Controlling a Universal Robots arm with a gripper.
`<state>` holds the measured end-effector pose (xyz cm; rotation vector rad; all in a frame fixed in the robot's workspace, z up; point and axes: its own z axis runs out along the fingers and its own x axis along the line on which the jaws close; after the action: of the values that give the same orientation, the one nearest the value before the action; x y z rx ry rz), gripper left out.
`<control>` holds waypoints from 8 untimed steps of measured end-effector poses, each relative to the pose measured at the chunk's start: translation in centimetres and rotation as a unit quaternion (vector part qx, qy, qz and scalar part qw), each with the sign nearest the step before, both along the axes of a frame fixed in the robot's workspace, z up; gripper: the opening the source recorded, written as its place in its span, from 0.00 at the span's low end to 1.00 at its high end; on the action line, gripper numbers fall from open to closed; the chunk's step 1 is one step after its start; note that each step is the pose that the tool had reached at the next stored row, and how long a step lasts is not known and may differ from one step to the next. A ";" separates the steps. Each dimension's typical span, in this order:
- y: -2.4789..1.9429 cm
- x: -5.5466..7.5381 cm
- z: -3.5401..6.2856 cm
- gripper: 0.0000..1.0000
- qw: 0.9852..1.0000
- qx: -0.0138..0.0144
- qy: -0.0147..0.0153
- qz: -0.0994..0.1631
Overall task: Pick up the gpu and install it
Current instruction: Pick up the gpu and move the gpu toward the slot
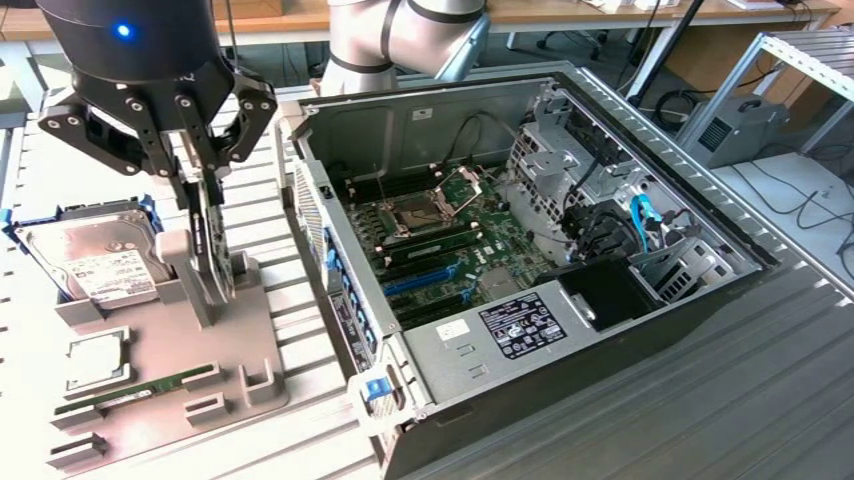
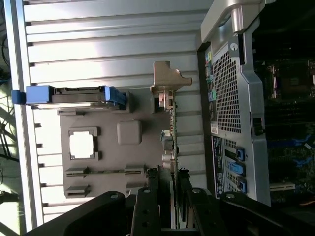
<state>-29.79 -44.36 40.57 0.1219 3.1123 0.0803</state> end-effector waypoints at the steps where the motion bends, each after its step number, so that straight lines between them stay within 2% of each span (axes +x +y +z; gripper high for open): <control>1: 0.00 0.0 0.15 0.27 1.000 0.000 0.000 0.000; 8: 0.00 0.0 0.88 0.27 1.000 0.000 0.000 0.000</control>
<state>-29.79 -44.36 41.45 0.1219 3.1122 0.0804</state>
